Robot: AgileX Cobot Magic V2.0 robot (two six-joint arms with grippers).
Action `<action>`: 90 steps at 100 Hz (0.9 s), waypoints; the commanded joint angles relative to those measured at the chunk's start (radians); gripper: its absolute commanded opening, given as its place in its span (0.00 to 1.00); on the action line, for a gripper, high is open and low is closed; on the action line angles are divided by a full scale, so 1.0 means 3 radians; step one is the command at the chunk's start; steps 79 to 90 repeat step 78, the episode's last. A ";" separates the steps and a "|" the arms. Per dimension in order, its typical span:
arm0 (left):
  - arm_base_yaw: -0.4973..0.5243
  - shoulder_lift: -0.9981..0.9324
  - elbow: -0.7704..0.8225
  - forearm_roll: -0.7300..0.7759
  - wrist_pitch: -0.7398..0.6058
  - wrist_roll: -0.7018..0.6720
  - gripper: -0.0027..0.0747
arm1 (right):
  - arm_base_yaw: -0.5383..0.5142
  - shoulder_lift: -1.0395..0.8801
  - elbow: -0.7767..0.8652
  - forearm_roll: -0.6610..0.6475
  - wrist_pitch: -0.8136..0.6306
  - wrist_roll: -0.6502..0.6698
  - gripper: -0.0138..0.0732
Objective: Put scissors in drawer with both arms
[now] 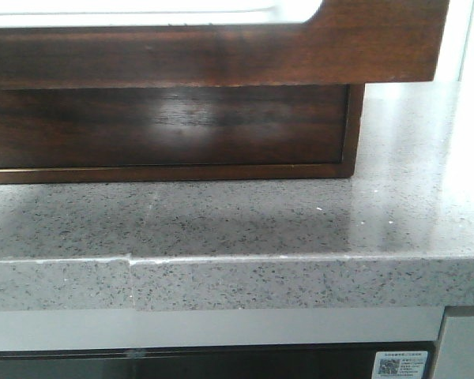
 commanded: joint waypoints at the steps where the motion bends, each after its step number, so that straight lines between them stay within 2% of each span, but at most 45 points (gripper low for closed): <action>1: 0.0008 -0.0096 0.0069 -0.0033 -0.0205 0.0011 0.01 | -0.0026 -0.0065 0.0095 -0.0058 -0.0083 -0.0022 0.09; 17: 0.0008 -0.0096 0.0069 -0.0033 -0.0205 0.0011 0.01 | -0.0026 -0.0065 0.0095 -0.0072 0.0264 -0.0027 0.09; 90: 0.0008 -0.0096 0.0069 -0.0033 -0.0205 0.0011 0.01 | -0.0026 -0.0065 0.0095 -0.0072 0.0254 -0.0027 0.09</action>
